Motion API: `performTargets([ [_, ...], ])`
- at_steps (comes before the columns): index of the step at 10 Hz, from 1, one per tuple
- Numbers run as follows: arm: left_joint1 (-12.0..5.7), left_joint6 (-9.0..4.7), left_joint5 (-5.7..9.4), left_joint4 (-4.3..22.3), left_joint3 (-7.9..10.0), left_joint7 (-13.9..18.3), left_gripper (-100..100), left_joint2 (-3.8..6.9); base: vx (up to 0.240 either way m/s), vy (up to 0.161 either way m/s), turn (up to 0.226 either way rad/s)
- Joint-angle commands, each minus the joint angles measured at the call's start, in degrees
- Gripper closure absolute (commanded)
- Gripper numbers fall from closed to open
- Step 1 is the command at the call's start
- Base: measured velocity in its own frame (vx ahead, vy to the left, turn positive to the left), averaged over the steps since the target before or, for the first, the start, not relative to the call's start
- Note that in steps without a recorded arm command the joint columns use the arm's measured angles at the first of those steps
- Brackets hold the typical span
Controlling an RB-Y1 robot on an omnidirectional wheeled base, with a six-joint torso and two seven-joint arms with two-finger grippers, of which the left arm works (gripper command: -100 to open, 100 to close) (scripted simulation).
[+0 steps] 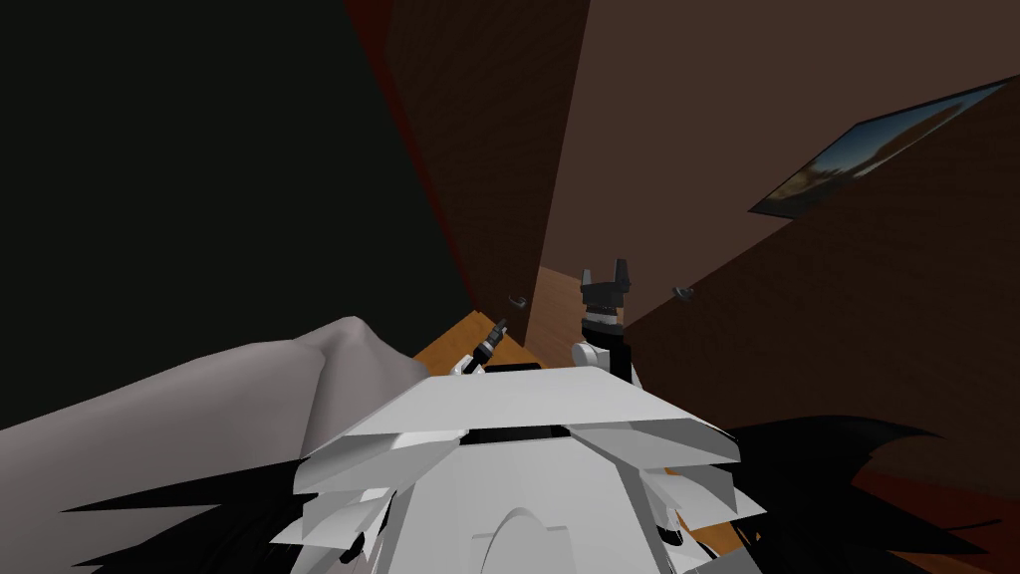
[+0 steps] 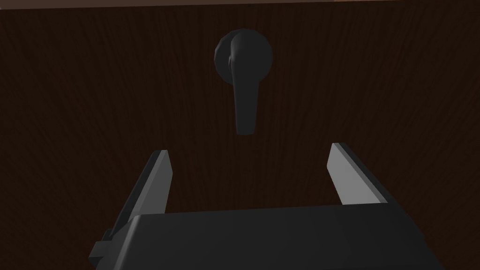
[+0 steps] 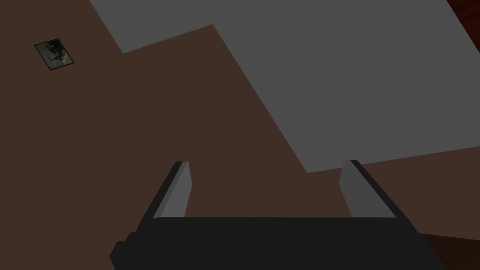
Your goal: Push the door open
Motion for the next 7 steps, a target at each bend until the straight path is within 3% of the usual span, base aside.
performTargets([
  [1, 0.01, 0.0, 0.0, 0.0, 0.0, 0.0, -100, 0.0, 0.0, 0.0, 0.0],
  [5, 0.01, 0.0, 0.0, 0.0, 0.0, 0.0, -100, 0.0, 0.0, 0.0, 0.0],
  [7, -0.01, -0.32, -0.41, 0.0, -0.89, 0.7, -100, 0.49, 0.043, 0.019, 0.071],
])
